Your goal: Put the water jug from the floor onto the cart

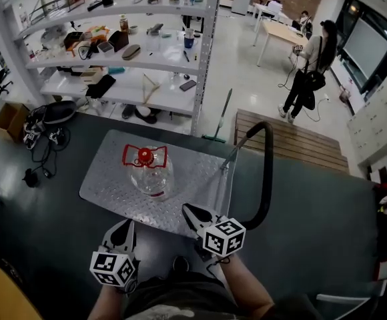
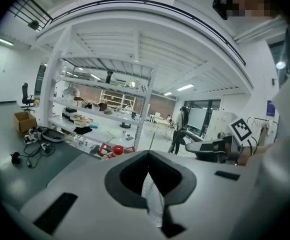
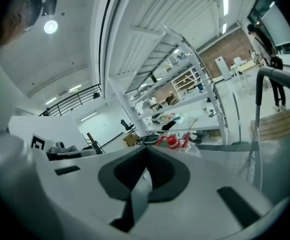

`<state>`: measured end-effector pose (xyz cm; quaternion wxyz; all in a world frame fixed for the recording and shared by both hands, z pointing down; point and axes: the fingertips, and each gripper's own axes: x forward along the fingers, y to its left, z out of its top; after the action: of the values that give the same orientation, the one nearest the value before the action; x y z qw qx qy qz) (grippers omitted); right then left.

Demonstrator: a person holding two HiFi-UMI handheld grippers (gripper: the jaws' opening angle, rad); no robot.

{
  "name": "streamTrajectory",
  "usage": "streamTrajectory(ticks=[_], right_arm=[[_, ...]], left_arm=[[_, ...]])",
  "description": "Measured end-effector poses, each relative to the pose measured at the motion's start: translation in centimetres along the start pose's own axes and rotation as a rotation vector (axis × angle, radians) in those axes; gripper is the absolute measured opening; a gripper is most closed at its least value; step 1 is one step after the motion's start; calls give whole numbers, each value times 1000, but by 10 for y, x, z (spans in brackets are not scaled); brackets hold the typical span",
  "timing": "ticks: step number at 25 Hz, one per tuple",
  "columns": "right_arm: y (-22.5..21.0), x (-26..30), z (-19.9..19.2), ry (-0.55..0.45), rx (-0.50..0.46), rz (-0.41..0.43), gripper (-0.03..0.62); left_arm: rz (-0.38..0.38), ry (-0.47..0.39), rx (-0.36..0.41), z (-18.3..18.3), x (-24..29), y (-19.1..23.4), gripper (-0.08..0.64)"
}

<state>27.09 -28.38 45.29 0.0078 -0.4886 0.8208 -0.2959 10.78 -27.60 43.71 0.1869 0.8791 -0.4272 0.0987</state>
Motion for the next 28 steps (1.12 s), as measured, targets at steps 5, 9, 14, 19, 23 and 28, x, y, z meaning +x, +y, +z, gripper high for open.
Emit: streamTrajectory(ticks=[5, 9, 14, 19, 23, 28], right_arm=[[27, -16, -17, -14, -23, 24, -8], [62, -25, -34, -14, -64, 41, -8], [121, -42, -61, -32, -129, 79, -8], [171, -70, -95, -43, -159, 63, -8], [206, -100, -119, -59, -172, 50, -9], [232, -151, -132, -89, -195, 0, -9]], left_arm=[[14, -23, -2, -8, -34, -9, 8], [44, -66, -36, -19, -81, -5, 8], [79, -100, -50, -41, -150, -2, 8], [94, -124, -63, -65, -223, -13, 8], [75, -125, -64, -85, -268, -31, 8], [17, -129, -54, -99, -304, -59, 8]])
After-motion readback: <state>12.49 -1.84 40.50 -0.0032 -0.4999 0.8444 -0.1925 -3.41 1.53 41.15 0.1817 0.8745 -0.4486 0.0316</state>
